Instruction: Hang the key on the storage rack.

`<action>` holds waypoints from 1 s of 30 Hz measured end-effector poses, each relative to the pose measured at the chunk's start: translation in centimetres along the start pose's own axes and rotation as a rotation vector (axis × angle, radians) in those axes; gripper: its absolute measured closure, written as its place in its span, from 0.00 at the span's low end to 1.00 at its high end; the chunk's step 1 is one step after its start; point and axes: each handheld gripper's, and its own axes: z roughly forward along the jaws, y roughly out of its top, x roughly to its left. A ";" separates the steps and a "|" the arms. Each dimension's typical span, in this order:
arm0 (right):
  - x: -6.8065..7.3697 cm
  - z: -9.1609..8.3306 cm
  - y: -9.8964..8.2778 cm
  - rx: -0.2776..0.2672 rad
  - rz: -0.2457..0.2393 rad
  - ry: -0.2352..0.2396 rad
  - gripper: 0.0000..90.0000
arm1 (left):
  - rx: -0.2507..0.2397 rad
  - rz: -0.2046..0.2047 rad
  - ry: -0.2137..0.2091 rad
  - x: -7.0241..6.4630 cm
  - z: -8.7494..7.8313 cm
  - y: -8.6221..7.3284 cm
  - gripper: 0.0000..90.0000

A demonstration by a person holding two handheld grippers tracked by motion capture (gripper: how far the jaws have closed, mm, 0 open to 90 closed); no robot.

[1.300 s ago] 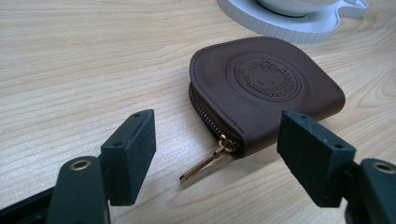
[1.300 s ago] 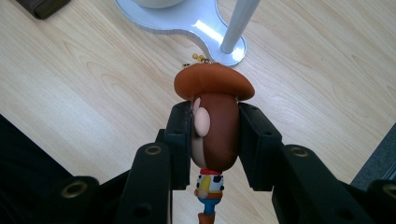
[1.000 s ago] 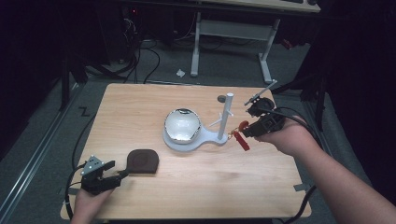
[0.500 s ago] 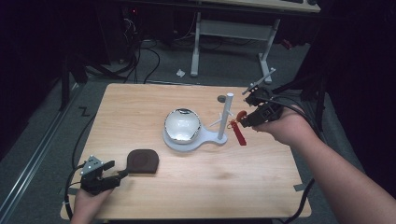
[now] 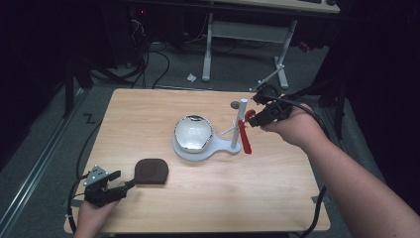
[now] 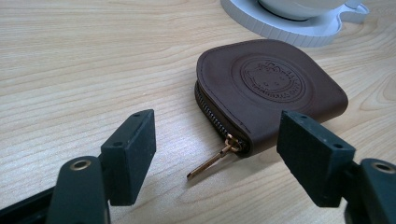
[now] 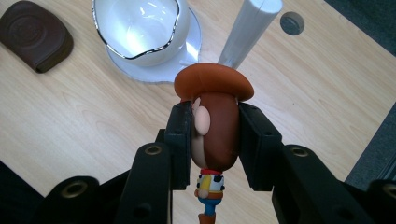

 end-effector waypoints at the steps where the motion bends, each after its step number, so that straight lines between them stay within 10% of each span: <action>1: -0.1 0.0 0.1 -0.001 0.001 -0.002 0.75 | 0.000 0.000 0.000 0.0 0.0 0.0 0.32; 30: -1.7 5.0 -3.0 0.002 0.075 0.033 0.73 | 0.010 0.004 0.000 -0.1 0.2 0.0 0.32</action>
